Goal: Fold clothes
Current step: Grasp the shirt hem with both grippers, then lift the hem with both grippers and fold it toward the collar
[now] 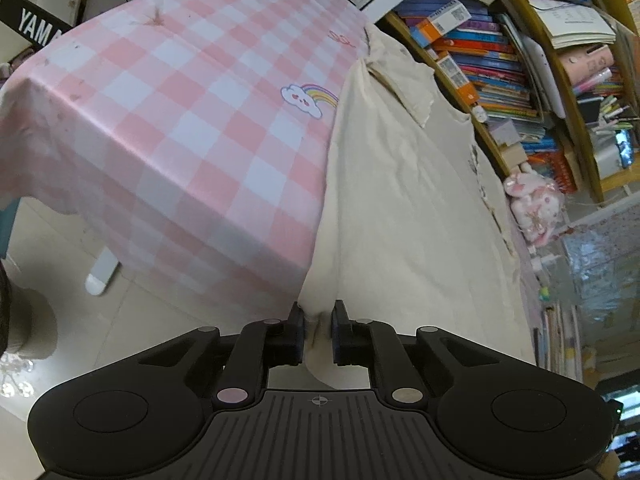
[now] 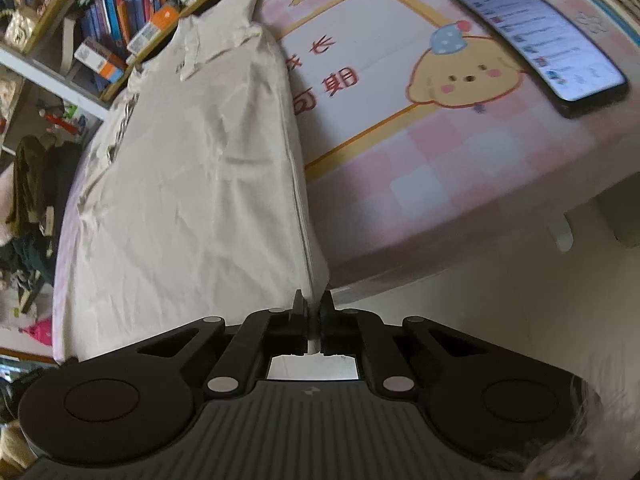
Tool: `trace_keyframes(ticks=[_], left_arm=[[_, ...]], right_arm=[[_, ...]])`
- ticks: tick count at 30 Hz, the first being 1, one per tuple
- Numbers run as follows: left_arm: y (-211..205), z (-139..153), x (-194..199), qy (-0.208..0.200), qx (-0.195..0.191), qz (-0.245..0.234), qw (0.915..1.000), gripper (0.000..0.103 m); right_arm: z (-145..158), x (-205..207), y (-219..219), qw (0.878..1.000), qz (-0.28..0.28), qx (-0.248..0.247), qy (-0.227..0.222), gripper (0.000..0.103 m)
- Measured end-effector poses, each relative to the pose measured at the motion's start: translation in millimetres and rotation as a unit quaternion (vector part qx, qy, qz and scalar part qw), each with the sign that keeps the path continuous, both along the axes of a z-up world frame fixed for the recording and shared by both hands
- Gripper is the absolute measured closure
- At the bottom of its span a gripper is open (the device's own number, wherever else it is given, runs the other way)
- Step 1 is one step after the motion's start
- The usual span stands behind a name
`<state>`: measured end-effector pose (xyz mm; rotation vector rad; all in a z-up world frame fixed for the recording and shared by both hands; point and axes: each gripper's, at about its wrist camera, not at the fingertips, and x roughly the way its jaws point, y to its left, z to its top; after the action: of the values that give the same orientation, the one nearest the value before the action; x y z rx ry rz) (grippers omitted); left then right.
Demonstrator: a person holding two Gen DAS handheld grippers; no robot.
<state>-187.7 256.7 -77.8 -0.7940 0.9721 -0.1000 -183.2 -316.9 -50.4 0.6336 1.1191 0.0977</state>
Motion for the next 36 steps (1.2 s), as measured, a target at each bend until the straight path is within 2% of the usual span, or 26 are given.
trace_keyframes(ticks=[6,16,20,22,25,29,34,36], left_arm=[[3.2,0.4,-21.4,-0.002,-0.024,-0.010,0.9997,0.092],[17.8,-11.7,-46.4,0.004,-0.059,-0.020,0.9980,0.092],[23.2,-0.7,-38.2,-0.036,-0.094,-0.024,0.9946,0.092],[25.7,7.7,-22.9,-0.064,-0.111,-0.010,0.9917,0.092],[29.4,20.4,0.3,-0.106,-0.136,0.010,0.9850,0.092],[34.4,37.3,31.2,-0.161,-0.168,0.037,0.9718,0.092],[32.3,58.9,86.8,-0.193,-0.162,0.066,0.9656,0.092],[34.7,65.3,107.5,-0.202,-0.172,0.080,0.9609,0.092]], right_arm=[[7.7,-28.7,-7.6,1.000,-0.016,0.009,-0.002,0.098],[3.7,-76.3,-1.7,0.999,-0.038,0.007,0.027,0.098],[7.9,-82.9,1.5,0.998,-0.057,0.023,0.021,0.098],[15.8,-80.6,1.6,0.996,-0.073,0.050,0.005,0.098],[35.8,-71.6,-0.2,0.990,-0.098,0.087,-0.052,0.098],[62.0,-41.8,-4.5,0.974,-0.137,0.120,-0.135,0.098],[82.5,9.6,-8.2,0.956,-0.174,0.131,-0.195,0.098],[88.6,32.9,-9.6,0.952,-0.180,0.131,-0.210,0.098]])
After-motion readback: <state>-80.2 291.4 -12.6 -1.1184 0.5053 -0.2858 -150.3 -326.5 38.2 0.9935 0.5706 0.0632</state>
